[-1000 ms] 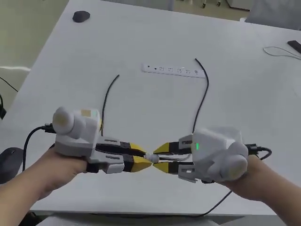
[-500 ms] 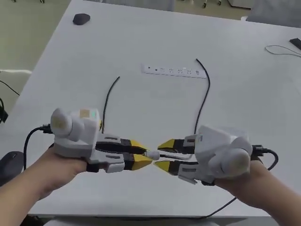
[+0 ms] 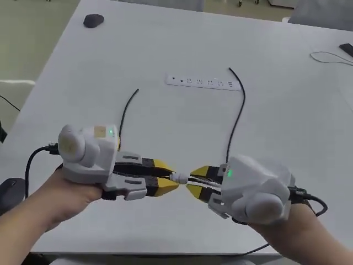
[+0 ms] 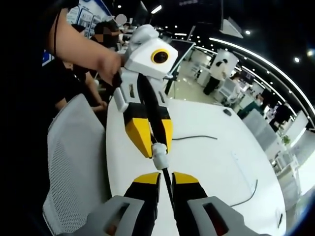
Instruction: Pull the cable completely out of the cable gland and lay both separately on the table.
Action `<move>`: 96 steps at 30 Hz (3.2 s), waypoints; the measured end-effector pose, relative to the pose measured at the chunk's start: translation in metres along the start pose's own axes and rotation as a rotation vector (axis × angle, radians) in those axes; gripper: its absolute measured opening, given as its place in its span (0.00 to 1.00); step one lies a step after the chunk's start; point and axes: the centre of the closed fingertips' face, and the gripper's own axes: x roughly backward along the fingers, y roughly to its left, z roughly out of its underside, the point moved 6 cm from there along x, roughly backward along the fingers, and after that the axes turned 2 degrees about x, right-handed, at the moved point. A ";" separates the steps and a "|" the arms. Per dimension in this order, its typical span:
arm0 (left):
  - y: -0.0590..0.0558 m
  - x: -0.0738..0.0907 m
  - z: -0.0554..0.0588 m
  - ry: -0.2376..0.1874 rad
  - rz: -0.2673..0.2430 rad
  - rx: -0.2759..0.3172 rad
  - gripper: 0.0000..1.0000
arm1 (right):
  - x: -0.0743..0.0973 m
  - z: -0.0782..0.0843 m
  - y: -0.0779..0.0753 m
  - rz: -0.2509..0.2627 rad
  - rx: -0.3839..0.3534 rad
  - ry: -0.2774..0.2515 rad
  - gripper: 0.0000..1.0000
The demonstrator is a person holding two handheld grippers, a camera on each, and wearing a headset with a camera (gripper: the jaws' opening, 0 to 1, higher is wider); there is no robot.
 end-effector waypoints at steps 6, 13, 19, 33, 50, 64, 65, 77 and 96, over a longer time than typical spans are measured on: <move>0.002 -0.001 -0.002 -0.015 -0.008 -0.006 0.15 | 0.001 -0.001 -0.003 0.071 -0.029 -0.007 0.02; 0.003 0.000 -0.003 -0.017 -0.035 -0.019 0.15 | -0.002 -0.002 -0.003 0.088 -0.012 -0.011 0.00; 0.003 -0.001 -0.005 -0.020 -0.048 -0.019 0.15 | -0.002 0.000 -0.006 0.086 -0.060 -0.019 0.00; 0.008 -0.005 -0.011 -0.021 -0.055 -0.032 0.15 | 0.003 0.023 -0.021 0.105 -0.202 0.008 0.00; 0.009 -0.002 -0.012 -0.029 -0.071 -0.003 0.15 | 0.004 0.053 -0.031 0.148 -0.372 0.048 0.00; 0.003 -0.008 -0.012 -0.065 -0.079 0.020 0.15 | 0.009 0.099 -0.034 0.222 -0.621 0.120 0.00; 0.003 -0.008 -0.014 -0.073 -0.081 0.023 0.15 | 0.010 0.102 -0.034 0.229 -0.672 0.112 0.00; 0.000 -0.016 -0.014 -0.078 -0.109 0.003 0.14 | 0.003 0.122 -0.014 0.258 -0.950 0.070 0.00; 0.005 -0.009 -0.014 -0.065 -0.127 -0.016 0.15 | 0.028 0.096 -0.025 0.282 -0.668 0.043 0.16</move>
